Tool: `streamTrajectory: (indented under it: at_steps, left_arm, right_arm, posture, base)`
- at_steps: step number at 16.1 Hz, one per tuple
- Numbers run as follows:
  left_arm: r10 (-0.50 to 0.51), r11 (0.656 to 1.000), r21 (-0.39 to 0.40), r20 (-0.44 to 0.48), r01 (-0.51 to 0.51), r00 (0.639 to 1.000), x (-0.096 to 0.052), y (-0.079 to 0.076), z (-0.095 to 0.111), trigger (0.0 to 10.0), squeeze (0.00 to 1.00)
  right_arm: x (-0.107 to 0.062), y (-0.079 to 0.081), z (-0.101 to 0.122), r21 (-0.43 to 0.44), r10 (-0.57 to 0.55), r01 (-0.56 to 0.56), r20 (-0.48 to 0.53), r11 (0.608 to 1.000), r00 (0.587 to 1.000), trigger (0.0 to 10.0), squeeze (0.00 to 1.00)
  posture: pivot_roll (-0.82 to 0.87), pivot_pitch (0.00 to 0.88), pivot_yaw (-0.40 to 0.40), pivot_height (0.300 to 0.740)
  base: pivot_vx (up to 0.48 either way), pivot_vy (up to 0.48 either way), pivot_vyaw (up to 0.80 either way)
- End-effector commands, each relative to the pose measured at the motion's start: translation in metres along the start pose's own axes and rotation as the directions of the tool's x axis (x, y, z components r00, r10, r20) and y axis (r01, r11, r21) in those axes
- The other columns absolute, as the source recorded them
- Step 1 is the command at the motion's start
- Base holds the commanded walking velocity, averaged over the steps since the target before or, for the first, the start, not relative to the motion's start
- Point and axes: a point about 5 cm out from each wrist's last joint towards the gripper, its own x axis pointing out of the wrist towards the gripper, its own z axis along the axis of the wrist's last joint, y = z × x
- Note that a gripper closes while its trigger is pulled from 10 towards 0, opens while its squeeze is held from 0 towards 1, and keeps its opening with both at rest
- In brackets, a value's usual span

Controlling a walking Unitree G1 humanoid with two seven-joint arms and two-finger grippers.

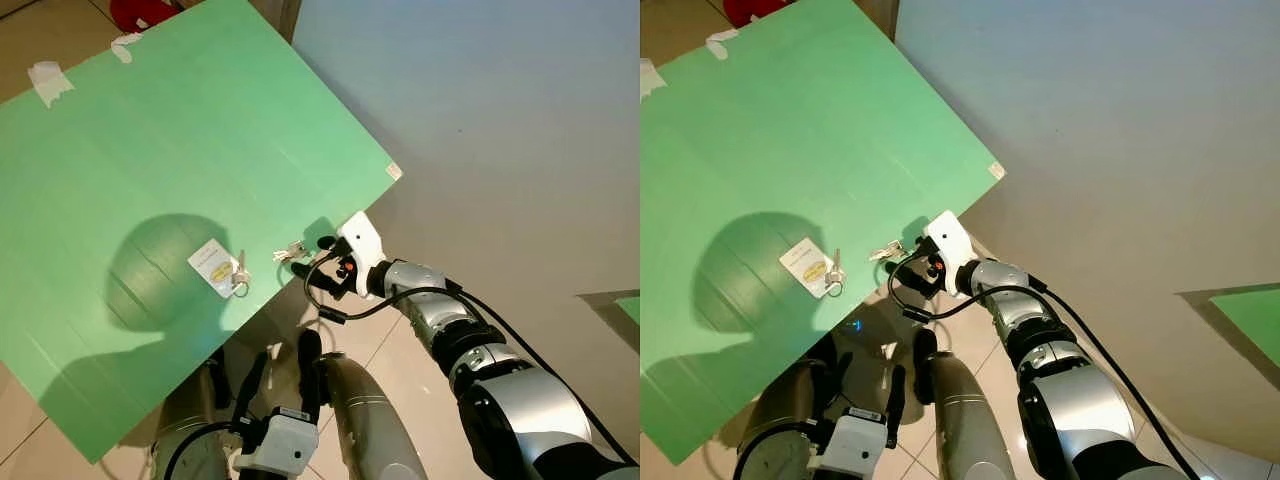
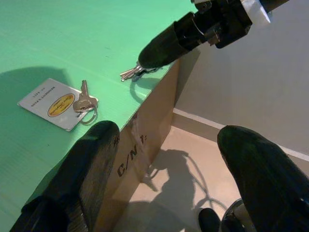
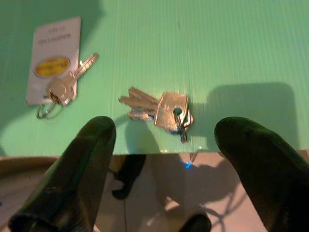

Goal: Hang keys on a hook

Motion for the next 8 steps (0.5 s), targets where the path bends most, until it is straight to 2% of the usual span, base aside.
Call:
streamTrajectory:
  at_steps: [1,2,3,8]
  left_arm:
    - [-0.034,0.999,-0.012,-0.076,0.033,0.997,-0.0160,-0.0117,-0.0070,10.0,0.00]
    - [-0.033,0.999,-0.013,-0.075,0.032,0.997,-0.0160,-0.0119,-0.0065,10.0,0.00]
    - [-0.034,0.999,-0.014,-0.074,0.033,0.997,-0.0163,-0.0126,-0.0056,10.0,0.00]
    - [-0.033,0.999,-0.012,-0.070,0.032,0.997,-0.0176,-0.0119,-0.0039,10.0,0.00]
  right_arm:
    - [-0.0066,0.0002,-0.0189,0.027,-0.010,0.012,-0.067,1.000,0.998,10.0,0.96]
    - [-0.0068,-0.0001,-0.0192,0.014,-0.014,0.015,-0.071,1.000,0.997,10.0,0.39]
    - [-0.0065,0.0008,-0.0206,0.000,-0.020,0.020,-0.080,1.000,0.997,10.0,0.00]
    - [-0.0001,0.0050,-0.0153,-0.004,-0.037,0.037,-0.052,0.999,0.998,10.0,0.00]
  posture:
    - [-0.12,0.529,-0.316,0.740]
    - [-0.12,0.530,-0.316,0.740]
    - [-0.12,0.534,-0.316,0.740]
    - [-0.12,0.539,-0.312,0.740]
  base:
    - [0.000,0.000,0.00]
    - [0.000,0.000,0.00]
    - [0.000,0.000,0.00]
    - [0.000,0.000,0.00]
